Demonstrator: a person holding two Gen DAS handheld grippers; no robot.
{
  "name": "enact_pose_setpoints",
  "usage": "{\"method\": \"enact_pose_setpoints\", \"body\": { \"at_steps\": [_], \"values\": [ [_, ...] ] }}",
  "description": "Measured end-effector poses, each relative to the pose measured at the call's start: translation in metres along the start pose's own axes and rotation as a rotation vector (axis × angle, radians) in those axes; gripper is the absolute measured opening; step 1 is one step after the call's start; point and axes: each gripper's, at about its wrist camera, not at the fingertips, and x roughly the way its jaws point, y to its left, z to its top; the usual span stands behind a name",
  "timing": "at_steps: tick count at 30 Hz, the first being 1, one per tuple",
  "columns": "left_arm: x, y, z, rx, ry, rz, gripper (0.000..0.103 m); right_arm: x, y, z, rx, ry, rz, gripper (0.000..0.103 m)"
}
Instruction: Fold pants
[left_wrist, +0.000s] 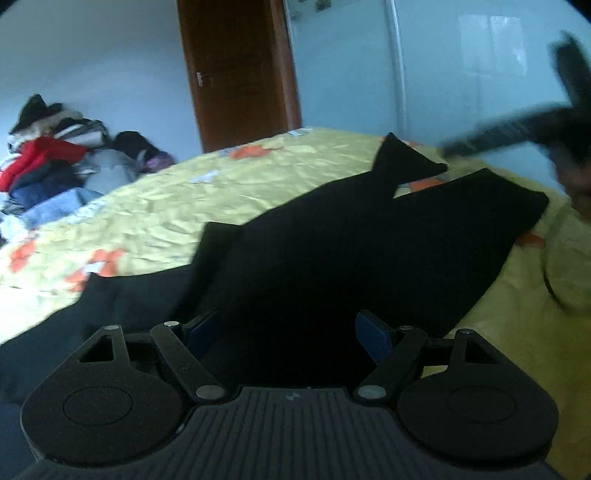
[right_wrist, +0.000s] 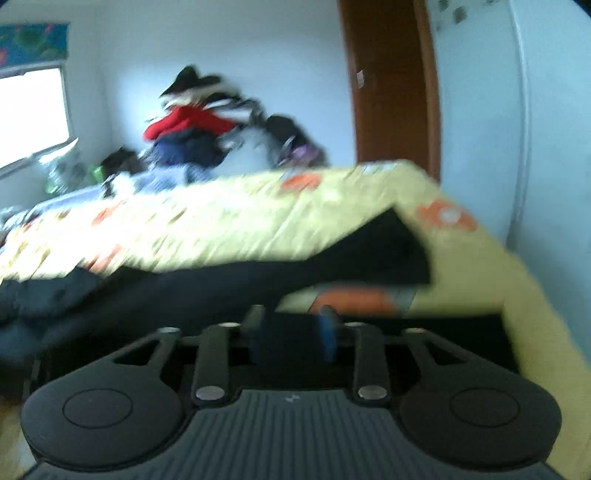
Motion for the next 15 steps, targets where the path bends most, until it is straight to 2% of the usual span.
{"method": "enact_pose_setpoints", "body": {
  "at_steps": [1, 3, 6, 8, 10, 12, 13, 14, 15],
  "values": [
    [0.006, 0.002, -0.001, -0.014, -0.001, -0.011, 0.081, 0.011, -0.007, 0.011, 0.025, -0.008, -0.026, 0.078],
    [0.013, 0.004, -0.002, -0.046, -0.002, -0.039, 0.081, 0.042, -0.015, 0.032, 0.077, 0.004, -0.061, 0.08],
    [0.021, 0.012, -0.004, -0.105, 0.017, -0.08, 0.078, 0.091, -0.024, 0.054, 0.128, 0.06, -0.173, 0.08],
    [0.021, 0.017, -0.006, -0.144, 0.012, -0.11, 0.075, 0.122, -0.028, 0.06, 0.078, 0.107, -0.282, 0.08],
    [0.021, 0.025, -0.008, -0.193, 0.003, -0.154, 0.075, 0.144, -0.035, 0.061, 0.056, 0.134, -0.349, 0.083],
    [0.022, 0.033, -0.01, -0.244, -0.001, -0.186, 0.073, 0.16, -0.047, 0.06, 0.061, 0.169, -0.37, 0.085],
    [0.021, 0.036, -0.011, -0.263, -0.006, -0.198, 0.073, 0.165, -0.053, 0.058, 0.07, 0.182, -0.343, 0.085],
    [0.021, 0.038, -0.011, -0.276, -0.009, -0.206, 0.073, 0.166, -0.058, 0.057, 0.075, 0.19, -0.278, 0.07],
    [0.02, 0.038, -0.011, -0.284, -0.01, -0.208, 0.071, 0.165, -0.06, 0.057, 0.073, 0.202, -0.233, 0.049]
  ]
}}
